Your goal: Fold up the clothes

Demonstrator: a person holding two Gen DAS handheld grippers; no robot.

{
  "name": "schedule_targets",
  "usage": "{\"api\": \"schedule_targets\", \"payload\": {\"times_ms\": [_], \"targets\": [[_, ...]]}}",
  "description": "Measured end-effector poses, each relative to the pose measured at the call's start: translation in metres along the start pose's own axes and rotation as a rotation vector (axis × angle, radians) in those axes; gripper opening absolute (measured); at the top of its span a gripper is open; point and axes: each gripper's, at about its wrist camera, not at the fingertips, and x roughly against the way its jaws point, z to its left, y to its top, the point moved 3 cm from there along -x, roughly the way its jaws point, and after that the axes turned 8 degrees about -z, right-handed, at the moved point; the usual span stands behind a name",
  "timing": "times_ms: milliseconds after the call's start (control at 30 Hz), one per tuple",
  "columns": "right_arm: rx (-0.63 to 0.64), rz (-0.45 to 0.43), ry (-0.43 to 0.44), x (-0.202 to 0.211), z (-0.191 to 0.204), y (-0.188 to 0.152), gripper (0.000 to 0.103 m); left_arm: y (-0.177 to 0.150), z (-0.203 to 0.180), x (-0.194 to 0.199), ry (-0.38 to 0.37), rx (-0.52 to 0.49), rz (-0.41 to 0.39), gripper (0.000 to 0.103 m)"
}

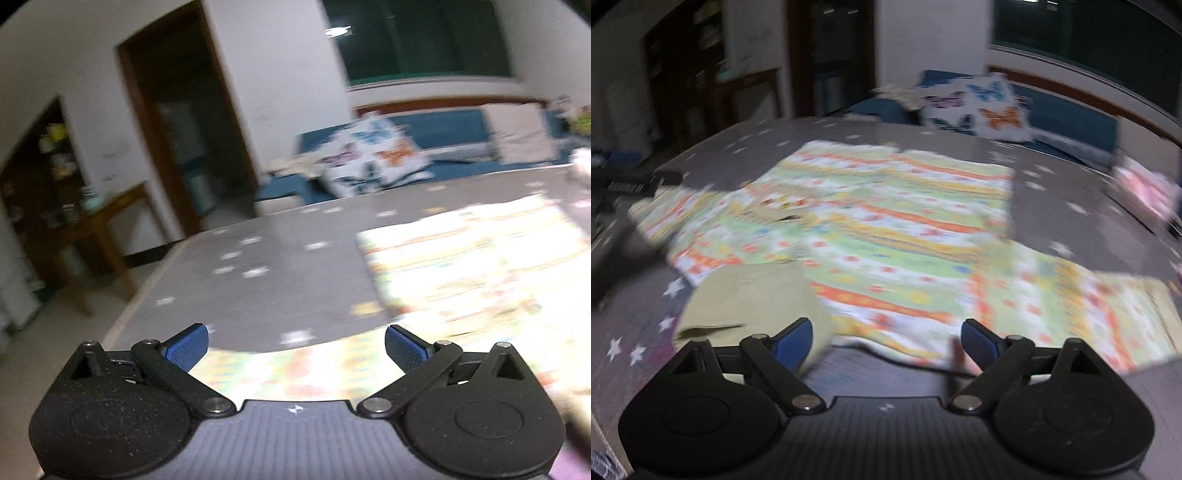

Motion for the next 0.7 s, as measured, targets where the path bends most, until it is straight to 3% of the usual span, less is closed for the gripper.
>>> {"api": "schedule_targets", "payload": {"times_ms": [267, 433, 533, 700], "targets": [[-0.196, -0.042, -0.198, 0.016, -0.092, -0.012, 0.068, 0.004, -0.099, 0.005, -0.209, -0.074, -0.017, 0.103], [-0.288, -0.039, -0.317, 0.016, -0.148, -0.024, 0.062, -0.015, -0.137, 0.007, -0.264, -0.179, -0.009, 0.103], [-0.336, -0.041, -0.389, 0.019, -0.178, -0.032, 0.059, -0.024, -0.147, 0.011, -0.260, -0.230, -0.032, 0.103], [-0.420, -0.062, -0.484, 0.027, -0.219, -0.041, 0.058, -0.018, -0.145, 0.015, -0.274, -0.226, -0.046, 0.103]]}}
